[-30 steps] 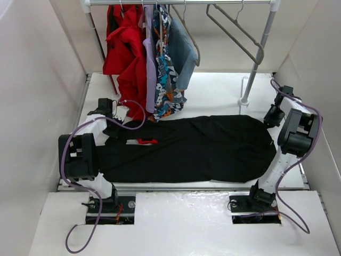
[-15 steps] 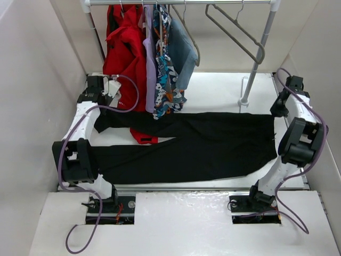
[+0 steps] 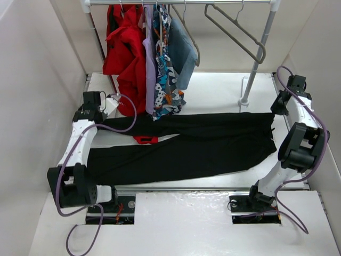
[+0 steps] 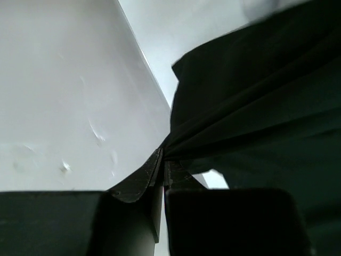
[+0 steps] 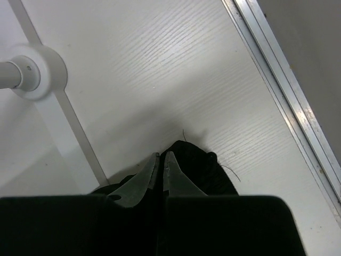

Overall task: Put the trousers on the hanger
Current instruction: Fold the trousers at the center of the board.

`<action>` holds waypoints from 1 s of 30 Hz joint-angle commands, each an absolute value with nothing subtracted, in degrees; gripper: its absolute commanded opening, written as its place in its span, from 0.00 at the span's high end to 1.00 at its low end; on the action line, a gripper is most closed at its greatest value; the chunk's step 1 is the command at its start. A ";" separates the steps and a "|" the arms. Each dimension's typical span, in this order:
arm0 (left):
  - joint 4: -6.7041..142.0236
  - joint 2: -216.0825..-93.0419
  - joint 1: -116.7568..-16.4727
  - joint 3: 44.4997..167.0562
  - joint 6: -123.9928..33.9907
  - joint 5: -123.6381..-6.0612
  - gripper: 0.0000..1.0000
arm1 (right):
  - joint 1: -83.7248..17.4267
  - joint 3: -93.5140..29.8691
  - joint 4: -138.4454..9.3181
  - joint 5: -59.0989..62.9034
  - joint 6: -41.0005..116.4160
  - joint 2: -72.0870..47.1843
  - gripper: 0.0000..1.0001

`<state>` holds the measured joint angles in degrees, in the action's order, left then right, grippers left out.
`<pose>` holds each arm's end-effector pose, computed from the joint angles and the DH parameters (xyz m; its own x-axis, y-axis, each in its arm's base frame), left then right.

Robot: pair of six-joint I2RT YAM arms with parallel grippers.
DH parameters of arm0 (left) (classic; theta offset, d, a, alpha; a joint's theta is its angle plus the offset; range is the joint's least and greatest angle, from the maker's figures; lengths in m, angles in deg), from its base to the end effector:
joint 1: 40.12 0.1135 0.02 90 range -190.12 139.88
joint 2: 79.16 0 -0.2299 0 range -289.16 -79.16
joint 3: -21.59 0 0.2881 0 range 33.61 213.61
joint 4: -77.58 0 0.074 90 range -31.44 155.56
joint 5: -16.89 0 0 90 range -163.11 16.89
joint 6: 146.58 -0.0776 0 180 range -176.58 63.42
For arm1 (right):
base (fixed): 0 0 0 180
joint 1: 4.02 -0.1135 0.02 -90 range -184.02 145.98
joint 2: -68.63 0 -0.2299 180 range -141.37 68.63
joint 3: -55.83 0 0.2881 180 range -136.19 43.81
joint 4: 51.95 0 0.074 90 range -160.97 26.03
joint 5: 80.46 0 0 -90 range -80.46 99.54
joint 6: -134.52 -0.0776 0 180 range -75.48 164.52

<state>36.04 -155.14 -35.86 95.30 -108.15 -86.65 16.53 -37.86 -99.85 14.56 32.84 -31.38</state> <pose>0.3577 0.0449 0.2217 -0.6177 0.7177 -0.3216 0.3912 0.6351 0.6660 0.4047 -0.1590 0.1854 -0.6634 0.4641 -0.5869 0.5431 0.8382 0.0488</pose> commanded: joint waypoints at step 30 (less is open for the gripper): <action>22.84 -124.96 -31.85 66.41 -116.43 -98.68 1.00 | 21.47 -15.61 -94.20 0.40 32.13 -9.95 1.00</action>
<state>28.13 -127.34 -30.82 72.61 -115.41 -95.66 21.41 -18.47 -97.60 -1.90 32.69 -12.95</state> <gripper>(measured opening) 0.007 0.045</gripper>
